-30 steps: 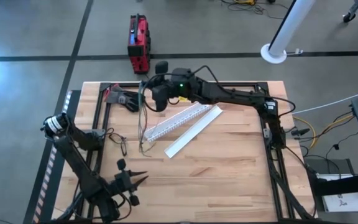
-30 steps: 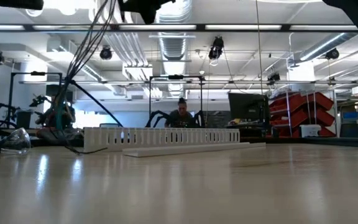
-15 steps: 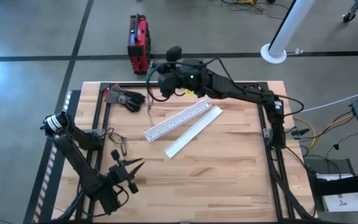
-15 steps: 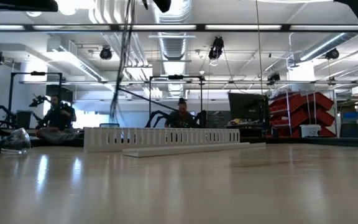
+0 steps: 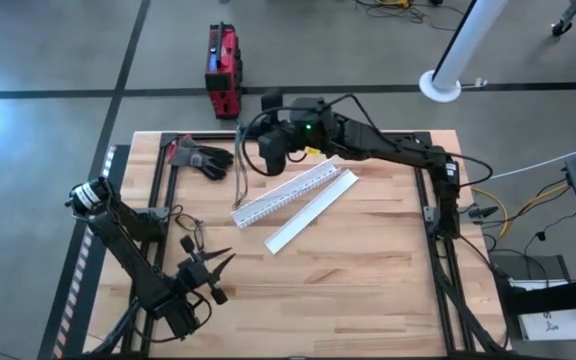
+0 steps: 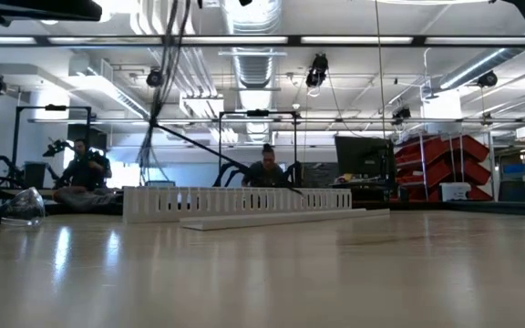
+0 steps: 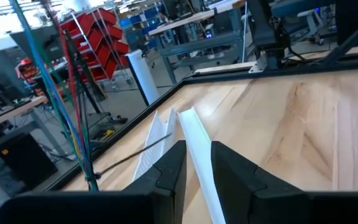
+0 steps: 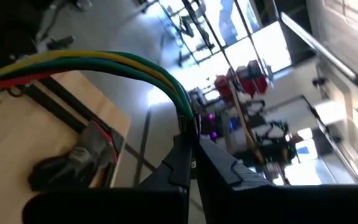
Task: Ziptie cables
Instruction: Insert the bundled colored cable into the white cable duct
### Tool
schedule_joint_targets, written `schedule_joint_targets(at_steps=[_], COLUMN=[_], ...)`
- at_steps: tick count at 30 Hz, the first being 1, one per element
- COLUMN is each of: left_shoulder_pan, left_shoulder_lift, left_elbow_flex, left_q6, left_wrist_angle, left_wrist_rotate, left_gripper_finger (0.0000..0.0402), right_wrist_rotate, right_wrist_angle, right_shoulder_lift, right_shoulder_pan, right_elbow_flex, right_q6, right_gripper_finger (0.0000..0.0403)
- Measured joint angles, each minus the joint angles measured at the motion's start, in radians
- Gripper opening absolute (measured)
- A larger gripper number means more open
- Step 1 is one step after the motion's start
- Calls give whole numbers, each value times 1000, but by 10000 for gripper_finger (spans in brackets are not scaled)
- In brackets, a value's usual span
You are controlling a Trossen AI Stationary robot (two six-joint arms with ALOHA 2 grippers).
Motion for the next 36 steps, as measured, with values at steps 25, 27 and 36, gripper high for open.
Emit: schedule_joint_targets(at_steps=[25, 27, 36], left_shoulder_pan=[1, 1, 1], left_shoulder_lift=[0, 0, 0], left_elbow_flex=[0, 0, 0], left_q6=[-16, -17, -17], left_wrist_angle=[14, 15, 20], left_wrist_rotate=[13, 30, 37], left_gripper_finger=[59, 59, 59], right_wrist_rotate=[-254, -242, -233], right_wrist_angle=[130, 131, 128], right_shoulder_lift=[-4, 1, 42], right_shoulder_pan=[-5, -7, -37], right_elbow_flex=[-1, -1, -8], right_q6=[-13, 1, 62], right_gripper_finger=[0, 0, 0])
